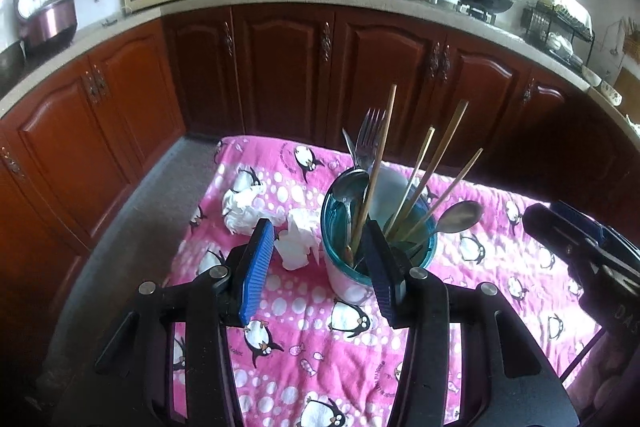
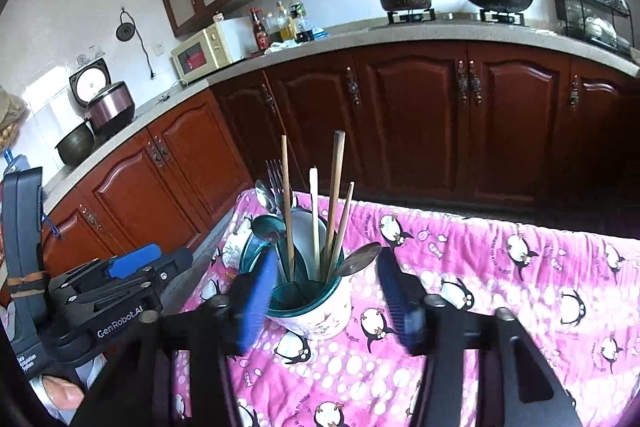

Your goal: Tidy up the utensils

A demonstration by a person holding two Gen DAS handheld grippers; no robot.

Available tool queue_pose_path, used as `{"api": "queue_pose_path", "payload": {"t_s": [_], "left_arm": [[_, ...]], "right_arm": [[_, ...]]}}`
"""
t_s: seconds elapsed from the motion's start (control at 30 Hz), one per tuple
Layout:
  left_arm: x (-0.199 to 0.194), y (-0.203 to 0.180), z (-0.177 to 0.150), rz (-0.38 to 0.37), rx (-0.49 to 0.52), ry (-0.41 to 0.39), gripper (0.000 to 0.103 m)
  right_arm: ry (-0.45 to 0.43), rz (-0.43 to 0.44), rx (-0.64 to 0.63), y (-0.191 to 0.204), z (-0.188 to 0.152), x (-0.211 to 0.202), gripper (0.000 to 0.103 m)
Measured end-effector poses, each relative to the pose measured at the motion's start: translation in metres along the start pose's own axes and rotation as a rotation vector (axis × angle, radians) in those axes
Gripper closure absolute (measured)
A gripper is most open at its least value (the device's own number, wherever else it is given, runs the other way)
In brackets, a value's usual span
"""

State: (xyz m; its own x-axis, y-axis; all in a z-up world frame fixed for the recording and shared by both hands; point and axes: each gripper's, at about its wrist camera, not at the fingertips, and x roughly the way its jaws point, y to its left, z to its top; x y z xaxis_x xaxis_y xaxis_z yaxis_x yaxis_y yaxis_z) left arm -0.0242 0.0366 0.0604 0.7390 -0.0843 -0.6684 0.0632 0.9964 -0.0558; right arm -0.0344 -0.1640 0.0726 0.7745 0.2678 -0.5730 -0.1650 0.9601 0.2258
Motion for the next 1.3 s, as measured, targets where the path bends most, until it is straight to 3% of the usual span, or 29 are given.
{"api": "queue_pose_path", "payload": {"t_s": [0.53, 0.7, 1.3], "left_arm": [[-0.051, -0.014, 0.002, 0.013, 0.032, -0.116, 0.058], [-0.061, -0.016, 0.001, 0.011, 0.037, -0.135, 0.058], [-0.076, -0.019, 0.000, -0.001, 0.044, -0.167, 0.058]], "right_arm": [[-0.054, -0.069, 0.015, 0.003, -0.004, -0.042, 0.040], [-0.069, -0.089, 0.023, 0.005, -0.004, -0.052, 0.033], [-0.077, -0.109, 0.016, 0.004, -0.004, -0.063, 0.033]]}}
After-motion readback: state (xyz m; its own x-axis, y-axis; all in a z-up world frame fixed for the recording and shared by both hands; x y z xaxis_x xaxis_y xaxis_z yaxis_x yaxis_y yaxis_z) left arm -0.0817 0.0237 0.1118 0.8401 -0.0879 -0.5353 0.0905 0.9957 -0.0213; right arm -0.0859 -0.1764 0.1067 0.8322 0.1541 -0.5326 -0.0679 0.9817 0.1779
